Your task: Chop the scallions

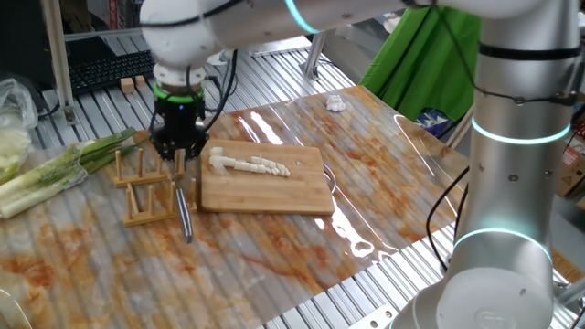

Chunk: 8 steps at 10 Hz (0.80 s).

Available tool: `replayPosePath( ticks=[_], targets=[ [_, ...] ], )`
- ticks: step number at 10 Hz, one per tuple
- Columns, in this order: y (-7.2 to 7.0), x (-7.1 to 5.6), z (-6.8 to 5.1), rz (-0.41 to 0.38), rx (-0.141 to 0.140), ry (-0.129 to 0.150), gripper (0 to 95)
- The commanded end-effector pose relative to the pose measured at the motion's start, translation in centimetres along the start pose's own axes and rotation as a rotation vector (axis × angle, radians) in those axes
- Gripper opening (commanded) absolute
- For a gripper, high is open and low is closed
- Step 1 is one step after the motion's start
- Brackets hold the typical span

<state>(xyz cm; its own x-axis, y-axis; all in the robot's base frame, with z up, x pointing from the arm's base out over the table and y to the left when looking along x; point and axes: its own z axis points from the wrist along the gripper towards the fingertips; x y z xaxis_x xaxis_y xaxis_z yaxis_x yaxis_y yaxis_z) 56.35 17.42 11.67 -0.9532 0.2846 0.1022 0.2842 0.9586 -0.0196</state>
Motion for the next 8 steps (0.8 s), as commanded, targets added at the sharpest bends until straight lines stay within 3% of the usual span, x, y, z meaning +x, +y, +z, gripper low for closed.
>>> replayPosePath(
  ticks=[1,4,8],
  targets=[
    [-1.5,-0.4,-1.3,-0.078,0.004,0.028,19.0],
    [-3.4,-1.1,-2.1,-0.189,0.019,0.028,19.0],
    [-5.7,-2.6,-1.5,-0.262,0.026,0.025,19.0]
  ],
)
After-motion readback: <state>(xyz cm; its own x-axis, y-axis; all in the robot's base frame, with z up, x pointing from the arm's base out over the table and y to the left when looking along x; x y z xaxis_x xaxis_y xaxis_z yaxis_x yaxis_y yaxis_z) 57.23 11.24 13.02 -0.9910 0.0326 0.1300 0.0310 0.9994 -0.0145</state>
